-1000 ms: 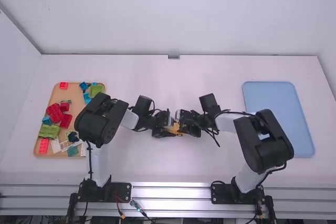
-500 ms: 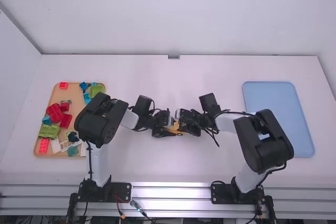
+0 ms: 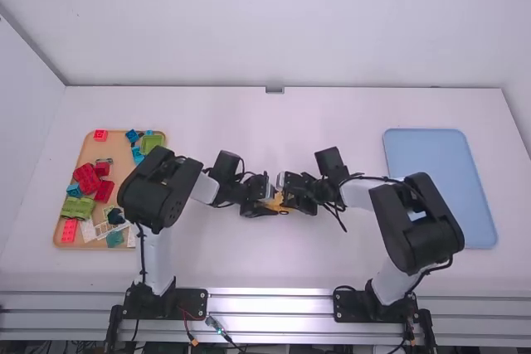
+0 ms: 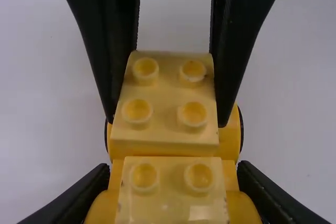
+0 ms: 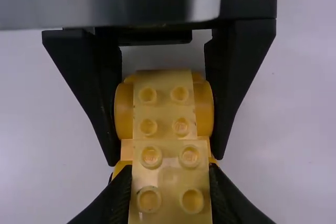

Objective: Assemble lego blocks to make yellow taxi

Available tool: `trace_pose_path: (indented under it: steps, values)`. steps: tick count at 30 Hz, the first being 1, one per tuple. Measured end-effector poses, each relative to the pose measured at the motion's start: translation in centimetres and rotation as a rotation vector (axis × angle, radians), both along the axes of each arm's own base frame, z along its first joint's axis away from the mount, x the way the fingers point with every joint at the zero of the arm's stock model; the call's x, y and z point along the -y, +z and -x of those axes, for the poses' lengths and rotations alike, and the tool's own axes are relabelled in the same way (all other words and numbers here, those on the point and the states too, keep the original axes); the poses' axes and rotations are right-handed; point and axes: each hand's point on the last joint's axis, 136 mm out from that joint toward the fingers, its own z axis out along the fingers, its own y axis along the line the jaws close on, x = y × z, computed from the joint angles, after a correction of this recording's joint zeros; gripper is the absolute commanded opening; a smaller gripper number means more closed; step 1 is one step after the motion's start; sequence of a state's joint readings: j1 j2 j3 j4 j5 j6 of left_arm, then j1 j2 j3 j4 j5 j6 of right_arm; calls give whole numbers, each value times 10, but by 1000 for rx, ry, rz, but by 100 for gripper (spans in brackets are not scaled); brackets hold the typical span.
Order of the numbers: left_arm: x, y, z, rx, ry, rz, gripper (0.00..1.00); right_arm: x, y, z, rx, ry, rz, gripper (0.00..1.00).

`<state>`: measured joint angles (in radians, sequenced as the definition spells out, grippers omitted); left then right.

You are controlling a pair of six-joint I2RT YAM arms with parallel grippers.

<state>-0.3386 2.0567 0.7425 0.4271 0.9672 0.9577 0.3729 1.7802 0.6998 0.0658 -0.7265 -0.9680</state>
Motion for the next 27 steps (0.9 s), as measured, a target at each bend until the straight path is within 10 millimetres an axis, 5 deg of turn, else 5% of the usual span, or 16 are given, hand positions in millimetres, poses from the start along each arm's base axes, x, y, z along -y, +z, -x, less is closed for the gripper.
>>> trace_pose_path:
  steps: [13, 27]
  values:
    - [0, 0, 1, -3, -1, 0, 40, -4, 3, 0, 7, 11, -18, 44]
    - [1, 0, 2, -3, -5, 2, 39, -1, 0, 5, -32, -1, -4, 22]
